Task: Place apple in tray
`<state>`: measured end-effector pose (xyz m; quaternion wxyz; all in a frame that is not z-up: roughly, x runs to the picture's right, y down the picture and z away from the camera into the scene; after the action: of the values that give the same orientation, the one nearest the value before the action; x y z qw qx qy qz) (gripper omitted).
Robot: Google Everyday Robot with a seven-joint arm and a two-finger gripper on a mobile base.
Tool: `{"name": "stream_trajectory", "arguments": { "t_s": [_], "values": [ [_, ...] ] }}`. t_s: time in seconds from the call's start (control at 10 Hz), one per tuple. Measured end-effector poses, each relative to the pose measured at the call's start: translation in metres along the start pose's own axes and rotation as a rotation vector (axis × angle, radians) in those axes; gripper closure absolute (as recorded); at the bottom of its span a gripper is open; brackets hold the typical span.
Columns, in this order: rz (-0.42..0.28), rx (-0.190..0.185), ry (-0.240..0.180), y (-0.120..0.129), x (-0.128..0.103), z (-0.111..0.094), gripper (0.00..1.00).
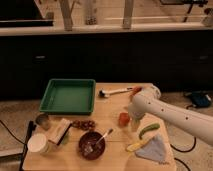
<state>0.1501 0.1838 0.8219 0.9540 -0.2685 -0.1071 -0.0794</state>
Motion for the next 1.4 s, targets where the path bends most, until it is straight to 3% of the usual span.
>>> {"name": "stream_trajectory", "arguments": {
  "t_s": [1.4],
  "values": [
    [-0.029,-0.042,-0.054,0.006,-0.003,0.021,0.2]
  ]
}}
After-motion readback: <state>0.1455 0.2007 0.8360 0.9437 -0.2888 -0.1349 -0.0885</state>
